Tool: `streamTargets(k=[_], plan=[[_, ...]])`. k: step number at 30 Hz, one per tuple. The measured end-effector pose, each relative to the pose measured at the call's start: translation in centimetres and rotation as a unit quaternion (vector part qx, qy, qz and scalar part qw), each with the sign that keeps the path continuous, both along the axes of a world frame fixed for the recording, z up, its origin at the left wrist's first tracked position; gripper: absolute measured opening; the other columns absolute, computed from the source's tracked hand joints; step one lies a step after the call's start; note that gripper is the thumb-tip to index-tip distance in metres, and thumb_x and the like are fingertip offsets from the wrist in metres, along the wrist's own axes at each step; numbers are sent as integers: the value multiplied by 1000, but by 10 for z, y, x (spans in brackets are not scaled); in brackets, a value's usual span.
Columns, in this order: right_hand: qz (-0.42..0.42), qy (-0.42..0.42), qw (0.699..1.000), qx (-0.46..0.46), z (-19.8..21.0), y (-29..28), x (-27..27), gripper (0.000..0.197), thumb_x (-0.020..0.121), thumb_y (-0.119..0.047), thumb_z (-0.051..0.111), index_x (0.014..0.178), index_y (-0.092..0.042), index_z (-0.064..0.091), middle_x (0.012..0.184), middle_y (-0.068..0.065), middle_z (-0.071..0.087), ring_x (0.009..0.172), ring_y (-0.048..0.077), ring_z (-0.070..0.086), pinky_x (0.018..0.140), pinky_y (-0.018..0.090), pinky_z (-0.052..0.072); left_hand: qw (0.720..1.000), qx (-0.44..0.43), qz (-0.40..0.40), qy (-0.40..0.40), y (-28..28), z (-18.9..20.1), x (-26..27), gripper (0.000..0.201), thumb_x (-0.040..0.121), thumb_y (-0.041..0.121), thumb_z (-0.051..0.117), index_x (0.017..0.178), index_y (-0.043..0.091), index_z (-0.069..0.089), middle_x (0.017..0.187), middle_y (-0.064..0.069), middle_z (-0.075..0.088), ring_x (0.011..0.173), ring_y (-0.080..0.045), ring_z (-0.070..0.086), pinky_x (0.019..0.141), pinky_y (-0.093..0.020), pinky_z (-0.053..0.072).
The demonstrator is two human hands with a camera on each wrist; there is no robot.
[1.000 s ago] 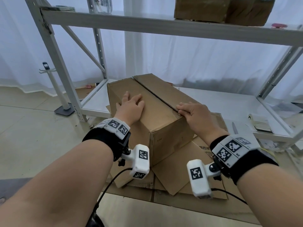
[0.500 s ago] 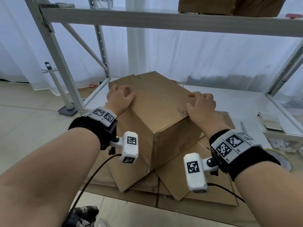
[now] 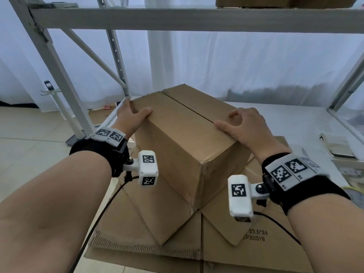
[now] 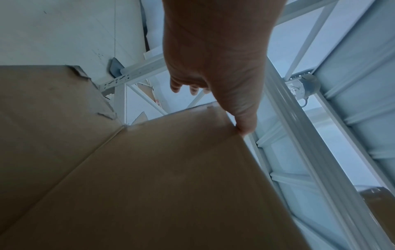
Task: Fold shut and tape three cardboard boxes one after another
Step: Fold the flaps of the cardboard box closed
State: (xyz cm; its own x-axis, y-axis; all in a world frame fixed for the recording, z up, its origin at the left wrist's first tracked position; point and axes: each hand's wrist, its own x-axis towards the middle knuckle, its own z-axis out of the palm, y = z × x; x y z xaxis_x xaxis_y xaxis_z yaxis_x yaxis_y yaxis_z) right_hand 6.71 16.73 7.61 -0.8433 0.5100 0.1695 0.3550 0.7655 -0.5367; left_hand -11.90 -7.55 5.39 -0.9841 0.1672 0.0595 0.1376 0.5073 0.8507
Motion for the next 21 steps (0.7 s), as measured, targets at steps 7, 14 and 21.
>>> streamTargets(k=[7,14,21], plan=[[14,8,1000,12,6,14,1,51,79,-56,66,116,-20,66,126,6,59,120,24,50,102,38,38,996,73,48,-2,-1,-3,-5,55,81,40,71,117,12,40,100,1,47,99,-19,46,82,-28,34],[0,-136,985,104,17,8,6,36,99,-23,43,134,-21,53,141,7,49,134,28,37,110,45,27,994,75,71,18,7,-12,36,53,84,44,65,115,8,42,106,-5,49,96,-22,48,82,-32,38],[-17,-292,950,106,35,3,44,58,102,-48,29,150,-16,28,152,12,35,140,32,29,114,42,21,997,-71,19,31,15,0,91,49,93,46,50,117,4,53,105,-10,56,104,-31,54,80,-30,35]])
